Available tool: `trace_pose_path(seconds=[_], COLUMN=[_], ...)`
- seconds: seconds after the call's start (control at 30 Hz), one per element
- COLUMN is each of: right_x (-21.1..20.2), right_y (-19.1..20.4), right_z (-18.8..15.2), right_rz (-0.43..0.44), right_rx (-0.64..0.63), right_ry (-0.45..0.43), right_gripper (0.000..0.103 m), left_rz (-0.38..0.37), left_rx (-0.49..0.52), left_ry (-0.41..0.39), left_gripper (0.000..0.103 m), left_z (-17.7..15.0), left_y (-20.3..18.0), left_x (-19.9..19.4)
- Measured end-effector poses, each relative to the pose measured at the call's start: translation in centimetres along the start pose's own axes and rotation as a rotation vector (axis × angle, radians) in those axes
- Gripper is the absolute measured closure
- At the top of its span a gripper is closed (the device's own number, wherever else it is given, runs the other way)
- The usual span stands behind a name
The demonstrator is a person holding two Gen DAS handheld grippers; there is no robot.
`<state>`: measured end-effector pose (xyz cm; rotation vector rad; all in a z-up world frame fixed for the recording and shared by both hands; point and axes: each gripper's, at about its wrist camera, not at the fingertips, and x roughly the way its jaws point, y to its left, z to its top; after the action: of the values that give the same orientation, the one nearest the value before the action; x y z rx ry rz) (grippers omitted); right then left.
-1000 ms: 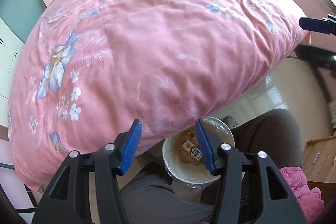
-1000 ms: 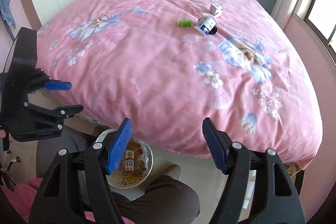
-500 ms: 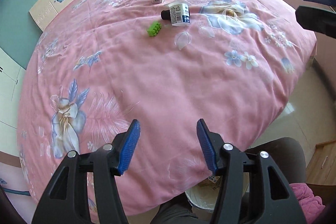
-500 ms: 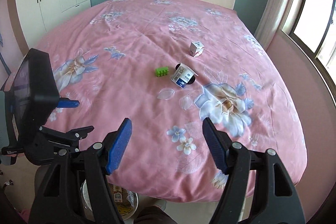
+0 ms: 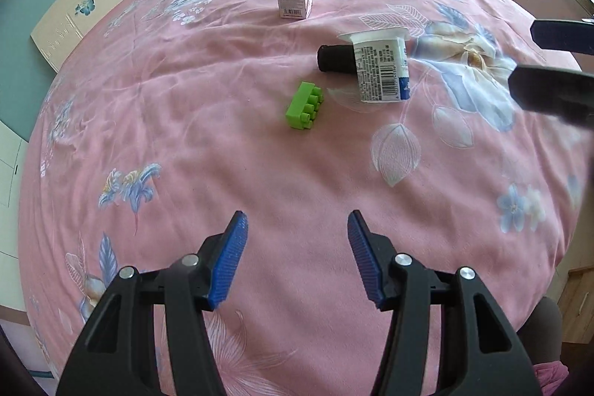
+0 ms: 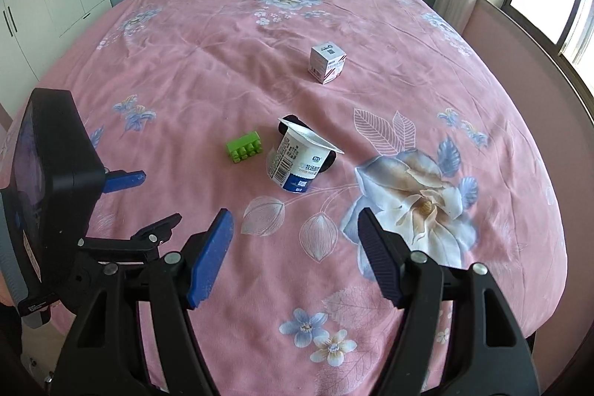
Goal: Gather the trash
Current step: 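Grasp the green brick with the left tool while the right tool grasps the yogurt cup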
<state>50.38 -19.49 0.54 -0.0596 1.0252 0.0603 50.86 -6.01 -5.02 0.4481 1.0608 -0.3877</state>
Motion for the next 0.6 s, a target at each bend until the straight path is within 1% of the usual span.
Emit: trace_pose_path(seconds=[0.13,0.23,0.33,0.47,0.57,0.6], right_x=[4.8,7.9,10.5,13.0,14.4,14.8], right_y=[-0.6,-1.1,-1.8,-2.5,-2.5,-2.5], right_z=[2.1,3.3,4.1,5.0,5.4,5.4], right_rz=[-0.003,0.015,0.013,0.029,0.036,0.037], right_rx=[0.065,0.12,0.181,0.249,0.261,0.263], right_ry=[0.035,0.06,0.074,0.093,0.108,0.11], right_gripper=[0.033,0.033,0.033,0.033,0.033,0.035], left_rz=[-0.054,-0.071,-0.08,-0.09,-0.125,-0.14], left_rx=[0.015,0.052,0.072,0.063,0.032,0.019], left_ry=[-0.014,-0.039,-0.059,-0.069,-0.083,-0.089], left_gripper=[0.045,0.045,0.044,0.044,0.044,0.045], left_z=[2.0,3.2,4.4,5.8,6.6,6.9], left_y=[0.8,0.7,0.6,0.9,1.5,1.6], left_x=[3.4,5.3,6.8,8.8,9.7,9.8])
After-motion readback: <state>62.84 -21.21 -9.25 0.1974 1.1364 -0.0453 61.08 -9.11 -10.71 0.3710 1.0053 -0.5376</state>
